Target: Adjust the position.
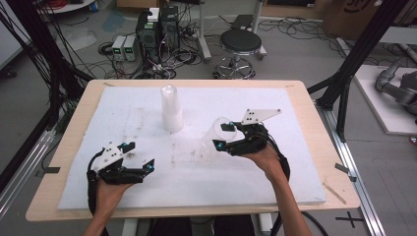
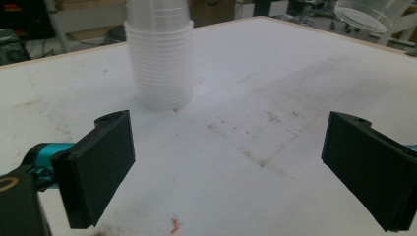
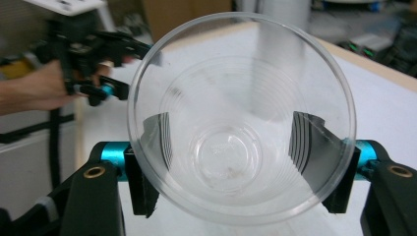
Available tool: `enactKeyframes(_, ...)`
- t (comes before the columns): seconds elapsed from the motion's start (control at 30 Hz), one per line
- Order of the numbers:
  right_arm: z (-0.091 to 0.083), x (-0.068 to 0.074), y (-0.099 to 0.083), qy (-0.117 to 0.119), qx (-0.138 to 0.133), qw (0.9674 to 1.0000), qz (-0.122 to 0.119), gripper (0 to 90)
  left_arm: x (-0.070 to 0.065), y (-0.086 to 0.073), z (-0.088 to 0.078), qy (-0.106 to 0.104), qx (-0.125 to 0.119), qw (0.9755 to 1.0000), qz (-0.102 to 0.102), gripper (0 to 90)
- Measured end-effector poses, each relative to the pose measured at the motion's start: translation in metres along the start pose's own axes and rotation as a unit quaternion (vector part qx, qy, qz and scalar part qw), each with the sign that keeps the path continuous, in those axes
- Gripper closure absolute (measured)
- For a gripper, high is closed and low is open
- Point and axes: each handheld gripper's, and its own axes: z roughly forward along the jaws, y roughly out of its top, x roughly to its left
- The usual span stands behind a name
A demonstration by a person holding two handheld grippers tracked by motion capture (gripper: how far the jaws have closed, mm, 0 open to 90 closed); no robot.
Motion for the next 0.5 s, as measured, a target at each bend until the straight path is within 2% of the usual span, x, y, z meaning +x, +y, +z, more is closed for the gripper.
enactKeyframes(0.07, 0.002, -0.002, 0.002, -0.017, 0.019, 0.9997, 0.004, 32.9, 0.001, -0.004, -0.001, 0.007, -0.004, 1.0, -0.003, 5.9)
enactKeyframes(0.17, 0.005, -0.005, 0.004, -0.045, 0.046, 0.9979, 0.012, 32.9, 0.004, -0.008, -0.001, 0.002, -0.005, 0.9999, -0.011, 5.9)
enactKeyframes(0.33, 0.011, -0.008, 0.006, -0.057, 0.073, 0.9956, 0.019, 32.9, 0.008, -0.014, -0.001, 0.0, -0.004, 0.9998, -0.018, 5.9)
enactKeyframes(0.5, 0.015, -0.01, 0.006, -0.071, 0.097, 0.9924, 0.025, 33.0, 0.014, -0.021, -0.002, -0.002, -0.01, 0.9994, -0.034, 5.9)
